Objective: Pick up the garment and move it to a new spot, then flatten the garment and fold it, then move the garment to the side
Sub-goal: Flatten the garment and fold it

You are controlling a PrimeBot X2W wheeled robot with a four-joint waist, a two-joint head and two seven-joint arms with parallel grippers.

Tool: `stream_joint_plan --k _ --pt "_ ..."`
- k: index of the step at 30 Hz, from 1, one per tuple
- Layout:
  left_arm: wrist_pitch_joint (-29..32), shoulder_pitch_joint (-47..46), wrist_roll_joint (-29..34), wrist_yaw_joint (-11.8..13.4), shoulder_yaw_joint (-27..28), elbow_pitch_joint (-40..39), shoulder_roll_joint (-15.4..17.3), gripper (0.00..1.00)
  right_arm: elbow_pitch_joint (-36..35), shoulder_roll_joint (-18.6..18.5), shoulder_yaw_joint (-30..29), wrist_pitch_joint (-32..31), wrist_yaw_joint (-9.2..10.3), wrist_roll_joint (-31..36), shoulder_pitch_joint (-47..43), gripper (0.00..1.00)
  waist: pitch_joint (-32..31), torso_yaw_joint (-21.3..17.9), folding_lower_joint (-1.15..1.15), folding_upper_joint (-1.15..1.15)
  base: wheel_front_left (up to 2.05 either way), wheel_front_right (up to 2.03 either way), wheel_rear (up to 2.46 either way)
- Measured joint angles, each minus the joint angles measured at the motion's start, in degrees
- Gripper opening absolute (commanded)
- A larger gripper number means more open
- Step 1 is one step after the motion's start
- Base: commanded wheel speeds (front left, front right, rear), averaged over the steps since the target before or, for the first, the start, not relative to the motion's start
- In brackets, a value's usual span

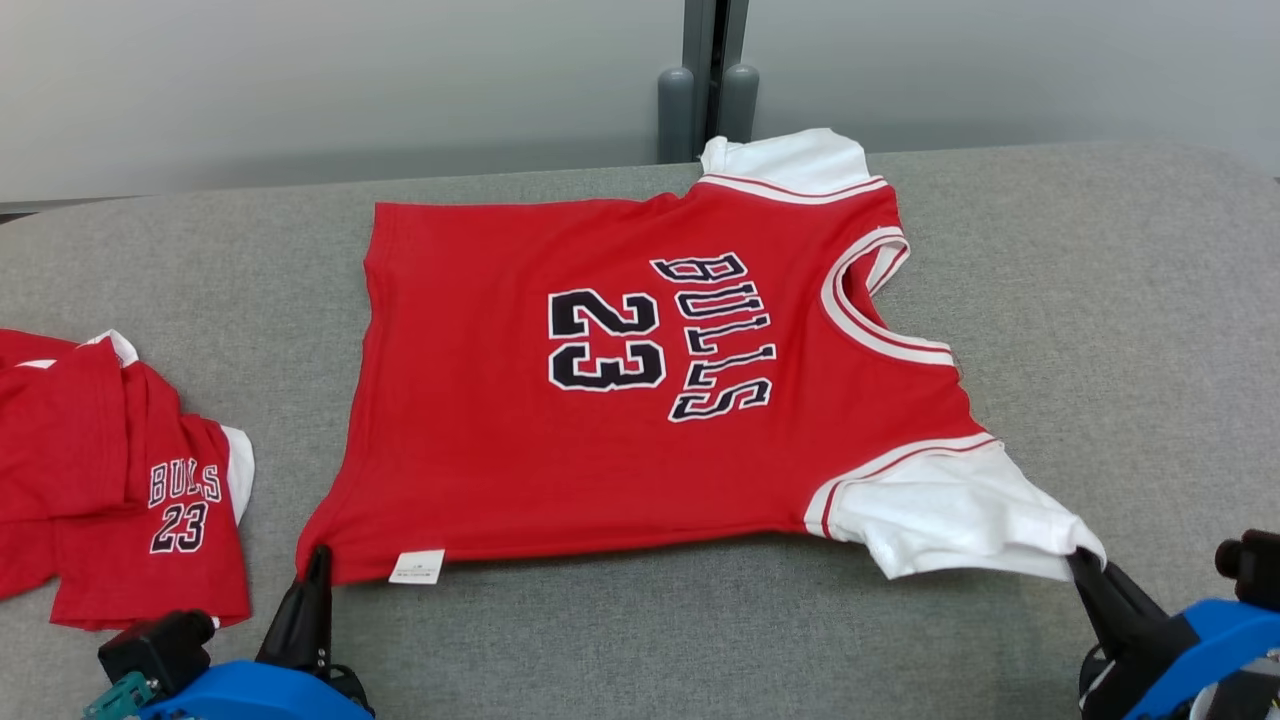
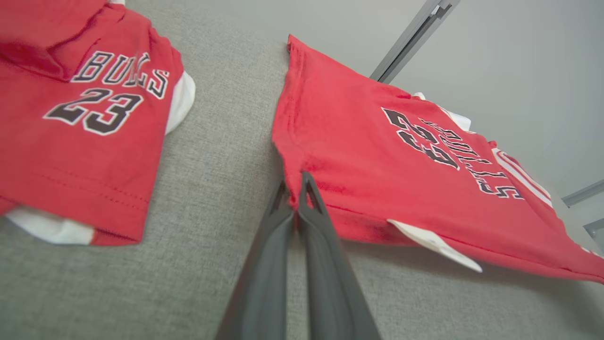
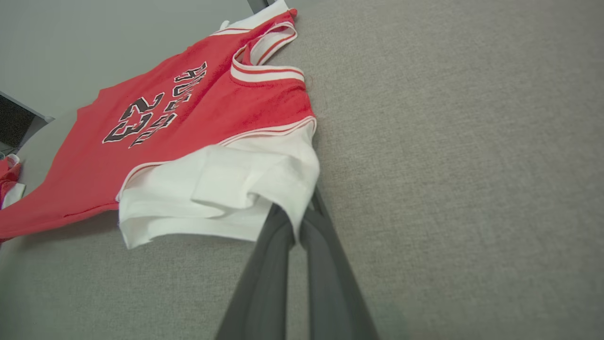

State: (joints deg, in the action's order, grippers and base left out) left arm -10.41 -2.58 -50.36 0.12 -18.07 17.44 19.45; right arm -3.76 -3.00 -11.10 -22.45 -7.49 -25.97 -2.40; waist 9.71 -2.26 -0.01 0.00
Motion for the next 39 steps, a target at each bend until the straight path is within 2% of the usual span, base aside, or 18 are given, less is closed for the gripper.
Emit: stream_joint_plan --k 4,12,18,22,28,32,39 --pt "1.71 3.53 0.82 2.07 -0.96 -4.68 1.20 0.00 -6.78 0.05 -0.24 -8.14 0.00 0.56 -5.66 0.00 -0.72 0.10 0.00 0.00 0.00 0.00 0.00" --pt "6.79 10.01 2.98 6.48 -3.32 -12.48 4.63 0.00 -16.70 0.11 0.33 -19.07 0.00 2.61 -13.95 0.00 0.00 -0.26 0.01 0.00 0.00 0.00 0.00" --pt "11.67 13.18 4.22 9.00 -5.06 -19.15 7.88 0.00 -21.38 0.11 0.93 -24.54 0.00 1.93 -16.69 0.00 0.96 0.07 0.01 0.00 0.00 0.00 0.00" --pt "13.85 13.55 4.57 9.70 -5.46 -23.19 9.14 0.00 -24.20 0.10 0.71 -23.64 0.01 0.82 -16.15 0.00 1.14 0.39 0.01 0.00 0.00 0.00 0.00" --pt "18.25 8.68 4.48 8.40 -6.42 -25.42 10.50 0.00 -24.47 0.09 2.15 -22.52 0.01 1.99 -8.97 0.00 1.56 0.61 0.02 0.00 0.00 0.00 0.00" --pt "22.79 3.17 -3.10 4.98 -5.27 -25.46 8.51 0.00 -24.03 0.09 4.34 -22.95 0.01 3.75 -2.37 0.00 2.40 1.00 0.02 0.00 0.00 0.00 0.00" --pt "27.82 -5.90 -11.69 3.44 -0.79 -21.52 7.45 0.00 -18.29 0.13 6.44 -22.70 0.01 3.01 8.16 0.00 4.19 1.01 0.02 0.00 0.00 0.00 0.00"
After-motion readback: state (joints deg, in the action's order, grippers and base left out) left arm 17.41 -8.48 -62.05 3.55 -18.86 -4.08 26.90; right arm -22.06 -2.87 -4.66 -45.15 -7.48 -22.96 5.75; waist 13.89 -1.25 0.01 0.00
